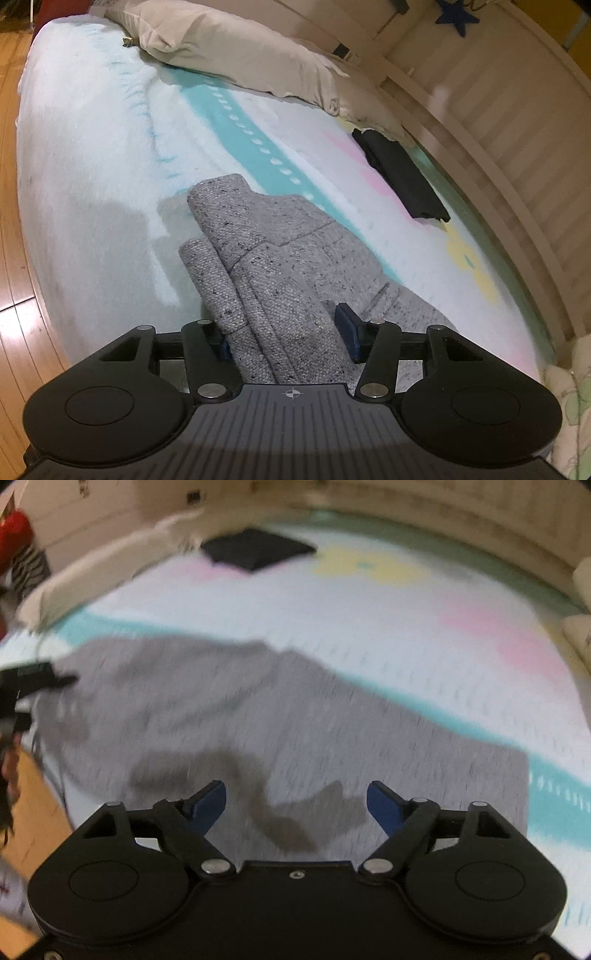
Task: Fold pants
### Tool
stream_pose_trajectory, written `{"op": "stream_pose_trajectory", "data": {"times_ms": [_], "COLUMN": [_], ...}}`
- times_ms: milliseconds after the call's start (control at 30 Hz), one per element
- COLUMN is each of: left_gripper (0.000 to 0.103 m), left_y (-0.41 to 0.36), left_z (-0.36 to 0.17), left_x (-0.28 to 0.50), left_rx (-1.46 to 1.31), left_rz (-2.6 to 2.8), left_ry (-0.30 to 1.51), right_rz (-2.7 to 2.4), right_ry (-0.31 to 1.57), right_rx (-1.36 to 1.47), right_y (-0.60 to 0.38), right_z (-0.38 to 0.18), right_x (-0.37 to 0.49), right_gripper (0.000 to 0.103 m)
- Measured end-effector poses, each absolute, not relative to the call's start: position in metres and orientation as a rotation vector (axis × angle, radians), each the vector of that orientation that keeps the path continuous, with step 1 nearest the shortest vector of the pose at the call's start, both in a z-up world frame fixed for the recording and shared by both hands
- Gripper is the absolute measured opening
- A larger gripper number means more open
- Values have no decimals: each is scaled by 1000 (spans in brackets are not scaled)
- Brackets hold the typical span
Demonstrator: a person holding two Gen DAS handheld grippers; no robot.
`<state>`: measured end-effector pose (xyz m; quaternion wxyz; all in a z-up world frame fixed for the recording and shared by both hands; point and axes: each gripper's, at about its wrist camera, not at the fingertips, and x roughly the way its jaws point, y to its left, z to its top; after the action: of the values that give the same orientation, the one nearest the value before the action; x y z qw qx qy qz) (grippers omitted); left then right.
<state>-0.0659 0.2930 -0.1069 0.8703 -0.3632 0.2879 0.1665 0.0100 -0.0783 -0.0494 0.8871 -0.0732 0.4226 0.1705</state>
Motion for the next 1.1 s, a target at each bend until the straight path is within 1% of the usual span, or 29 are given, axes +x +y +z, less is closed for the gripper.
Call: {"op": "stream_pose_trajectory", "data": {"times_ms": [67, 133, 200, 300, 433, 500, 567, 667, 900, 933, 967, 1000, 1100], "left_gripper": [50, 49, 49, 49, 50, 51, 59, 66, 72, 72, 72, 72, 72], "left_y": [293, 292, 291, 290, 303, 306, 306, 301, 291, 289, 286, 285, 284], "left_z": [-106, -101, -94, -84, -100, -107, -107, -104, -105, -104, -103, -103, -101], "left_x": [-68, -71, -77, -92, -86, -86, -83, -77, -72, -70, -68, -66, -65], "left_rx": [-766, -783, -779, -781, -885, -925, -912, -888, -828, -809, -788, -771, -743], "left_rz": [354, 370, 406, 435, 433, 434, 431, 433, 440, 446, 450, 453, 453], "left_ry": [610, 637, 666, 637, 681, 653, 641, 637, 621, 627, 635, 643, 661], "right_rz": [350, 334, 343, 340, 383, 391, 387, 394, 314, 291, 271, 259, 238], "right_ry": [882, 919, 975, 946, 953, 959, 973, 959, 868, 870, 872, 874, 893], "right_rx": [-122, -142, -173, -161, -159, -116, -86, -54, -61, -59, -61, -66, -84], "right_y": [-76, -66, -57, -53, -54, -59, -63, -65, -67, -66, -63, -60, -44], "right_z": [-52, -66, -84, -87, -82, -81, -79, -73, -47, -48, -49, -51, -60], "right_x": [19, 28, 31, 24, 23, 26, 29, 31, 56, 66, 77, 87, 119], "right_gripper": [73, 67, 67, 69, 69, 69, 69, 69, 69, 67, 62, 60, 59]}}
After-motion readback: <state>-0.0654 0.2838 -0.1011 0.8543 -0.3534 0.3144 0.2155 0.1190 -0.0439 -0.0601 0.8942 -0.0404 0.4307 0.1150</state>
